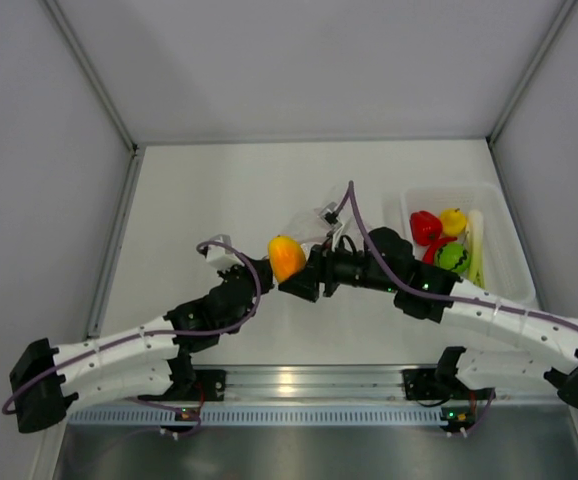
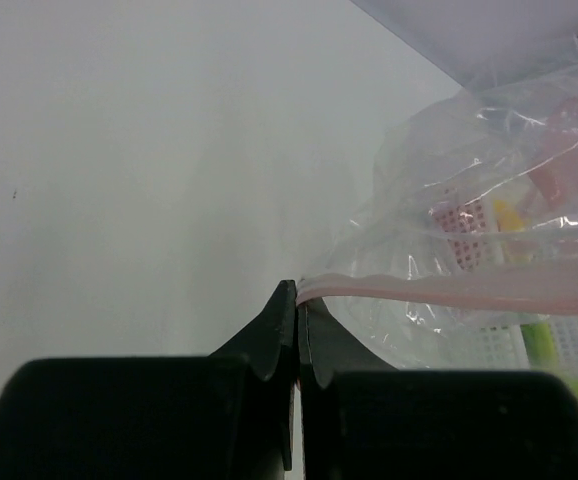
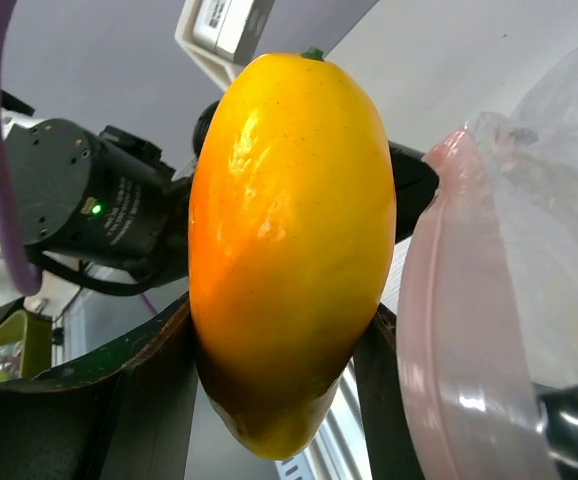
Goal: Open the zip-top bag and remove the fake food
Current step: Place the fake fruit in the bin.
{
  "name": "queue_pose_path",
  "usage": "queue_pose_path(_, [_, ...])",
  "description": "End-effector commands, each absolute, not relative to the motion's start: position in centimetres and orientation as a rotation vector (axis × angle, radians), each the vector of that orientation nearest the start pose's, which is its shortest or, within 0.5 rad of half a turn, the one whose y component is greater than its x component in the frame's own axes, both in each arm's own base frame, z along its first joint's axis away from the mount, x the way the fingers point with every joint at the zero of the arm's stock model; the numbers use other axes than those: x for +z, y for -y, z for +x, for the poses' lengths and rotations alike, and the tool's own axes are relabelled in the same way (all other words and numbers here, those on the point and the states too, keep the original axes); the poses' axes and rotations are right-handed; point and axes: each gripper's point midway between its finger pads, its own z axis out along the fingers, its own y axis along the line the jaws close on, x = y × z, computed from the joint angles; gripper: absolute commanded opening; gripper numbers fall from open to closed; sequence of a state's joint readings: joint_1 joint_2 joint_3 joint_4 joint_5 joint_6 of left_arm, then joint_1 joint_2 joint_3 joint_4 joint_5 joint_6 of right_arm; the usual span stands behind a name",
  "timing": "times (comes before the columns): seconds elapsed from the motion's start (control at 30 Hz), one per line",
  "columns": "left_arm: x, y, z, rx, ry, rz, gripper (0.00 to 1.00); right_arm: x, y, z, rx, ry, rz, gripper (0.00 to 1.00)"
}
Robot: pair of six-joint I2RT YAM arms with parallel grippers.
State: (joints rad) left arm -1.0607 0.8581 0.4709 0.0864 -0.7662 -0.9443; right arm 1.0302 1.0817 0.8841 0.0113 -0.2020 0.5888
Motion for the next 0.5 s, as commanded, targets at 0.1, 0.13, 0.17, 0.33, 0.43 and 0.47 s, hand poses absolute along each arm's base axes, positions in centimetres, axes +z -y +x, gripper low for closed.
queue_pose_path(0.1, [18.7,19.5,24.4,-0.544,-1.787,-0.488,0.00,34.6,-32.1,12.4,1.361,-1.806,-0.594,0.00])
queue_pose_path(0.13, [18.6,19.4,24.5,-0.530,-1.787,-0.491,0.00,33.6,-31.1,12.6,1.315,-1.871,-0.586,0.00])
queue_pose_path(0.17, [18.5,19.1,24.5,-0.513,-1.790,-0.493,0.00,33.7,-30.6,12.6,1.307,-1.879,-0.583,0.00])
queue_pose_path(0.33, [18.4,18.4,24.7,-0.499,-1.795,-0.496,0.00,34.8,-28.8,12.2,1.422,-1.874,-0.625,0.00])
queue_pose_path(0.43, [19.1,19.2,24.6,-0.558,-1.788,-0.474,0.00,34.5,-29.8,11.3,1.513,-1.868,-0.736,0.00])
queue_pose_path(0.47, [19.5,19.4,24.6,-0.570,-1.784,-0.446,0.00,34.2,-30.2,11.2,1.524,-1.873,-0.763,0.00])
